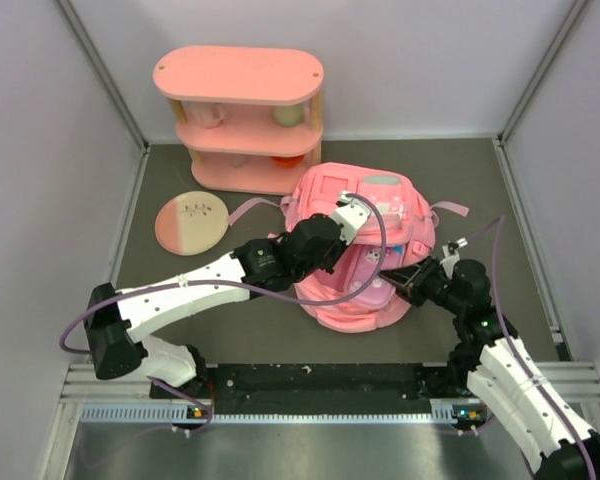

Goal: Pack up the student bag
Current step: Place the stationery in the student bag.

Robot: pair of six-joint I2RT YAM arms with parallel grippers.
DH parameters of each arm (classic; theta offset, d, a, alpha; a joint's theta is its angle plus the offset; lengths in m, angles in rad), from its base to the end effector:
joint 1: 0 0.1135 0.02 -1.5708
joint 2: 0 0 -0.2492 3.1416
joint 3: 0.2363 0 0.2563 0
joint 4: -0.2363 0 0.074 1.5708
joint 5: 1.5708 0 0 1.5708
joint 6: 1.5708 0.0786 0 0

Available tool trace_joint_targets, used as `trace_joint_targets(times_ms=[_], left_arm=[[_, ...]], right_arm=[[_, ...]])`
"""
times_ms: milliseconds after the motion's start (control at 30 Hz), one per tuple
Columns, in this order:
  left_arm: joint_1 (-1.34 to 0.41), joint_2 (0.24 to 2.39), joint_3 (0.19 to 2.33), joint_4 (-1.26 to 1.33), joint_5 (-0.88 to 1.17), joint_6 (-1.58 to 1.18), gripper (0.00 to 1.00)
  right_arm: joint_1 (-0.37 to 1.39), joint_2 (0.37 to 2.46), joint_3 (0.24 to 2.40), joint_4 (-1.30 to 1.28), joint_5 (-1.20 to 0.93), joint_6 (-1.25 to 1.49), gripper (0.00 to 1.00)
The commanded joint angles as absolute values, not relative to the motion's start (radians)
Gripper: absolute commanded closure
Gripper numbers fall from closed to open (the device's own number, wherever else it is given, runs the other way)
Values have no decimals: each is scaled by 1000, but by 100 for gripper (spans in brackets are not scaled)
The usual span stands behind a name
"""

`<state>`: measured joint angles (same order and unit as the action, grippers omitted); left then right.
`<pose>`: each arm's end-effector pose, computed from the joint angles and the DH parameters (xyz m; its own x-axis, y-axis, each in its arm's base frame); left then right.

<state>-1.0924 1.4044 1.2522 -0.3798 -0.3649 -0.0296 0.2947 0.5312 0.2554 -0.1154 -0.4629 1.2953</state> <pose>0.1912 -0.3077 0.3060 -0.2538 0.4293 -0.8668 0.6805 0.7161 0.1554 0.1761 0.0901 0.1746 -0.7294 0.6784 -0.0876 0.1730 0.3069 0.9359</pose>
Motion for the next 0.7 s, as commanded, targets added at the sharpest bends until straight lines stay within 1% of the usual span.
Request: trace_joint_targets(times_ms=[0, 33, 67, 133, 167, 267, 333, 367, 500, 667], left_arm=[[-1126, 1335, 1301, -307, -301, -184, 100], [-1132, 1348, 1307, -307, -281, -204, 100], [-1146, 1354, 1319, -305, -278, -245, 100], [-1160, 1380, 1336, -311, -265, -296, 100], [-1172, 1388, 1353, -319, -267, -311, 100], [-1190, 1405, 1370, -325, -249, -357, 100], [-1201, 1404, 1371, -325, -250, -370, 100], [-1206, 1401, 1367, -325, -253, -373, 100], [-1209, 1371, 1344, -321, -275, -387, 100], [-1209, 1351, 1321, -314, -298, -393, 100]], right_arm=[[378, 554, 276, 163, -156, 1348, 100], [411, 557, 273, 161, -88, 1351, 100], [481, 561, 270, 164, 39, 1361, 100], [537, 590, 259, 195, 142, 1391, 100], [599, 610, 255, 228, 223, 1397, 100], [659, 721, 270, 317, 313, 1401, 100], [684, 800, 265, 368, 342, 1417, 100], [686, 822, 258, 435, 368, 1422, 100], [689, 911, 255, 532, 434, 1451, 100], [689, 1035, 330, 569, 404, 1442, 100]])
